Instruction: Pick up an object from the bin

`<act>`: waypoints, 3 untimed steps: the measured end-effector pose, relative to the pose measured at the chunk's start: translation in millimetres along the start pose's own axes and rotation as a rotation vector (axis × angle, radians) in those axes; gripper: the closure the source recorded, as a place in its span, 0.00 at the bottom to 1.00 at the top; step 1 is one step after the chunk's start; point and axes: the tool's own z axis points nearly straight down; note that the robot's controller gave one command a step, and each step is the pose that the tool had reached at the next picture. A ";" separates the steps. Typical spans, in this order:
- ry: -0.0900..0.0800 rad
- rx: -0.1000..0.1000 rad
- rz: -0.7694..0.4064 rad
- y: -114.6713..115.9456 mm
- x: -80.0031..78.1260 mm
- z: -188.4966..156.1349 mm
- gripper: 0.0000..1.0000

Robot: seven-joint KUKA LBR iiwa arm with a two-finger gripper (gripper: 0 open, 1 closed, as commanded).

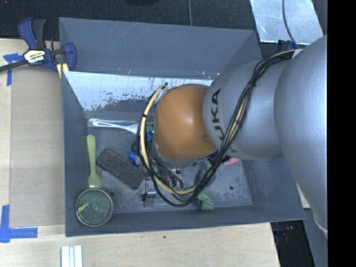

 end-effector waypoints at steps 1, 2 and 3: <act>-0.008 -0.002 0.003 -0.2 -2.2 -3.9 0.00; -0.012 -0.005 0.050 59.8 -50.8 60.4 0.00; -0.015 -0.006 0.203 56.0 -59.5 17.1 0.00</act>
Offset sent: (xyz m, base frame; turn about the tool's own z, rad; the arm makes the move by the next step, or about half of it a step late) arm 0.0477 0.0570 -0.0589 0.0535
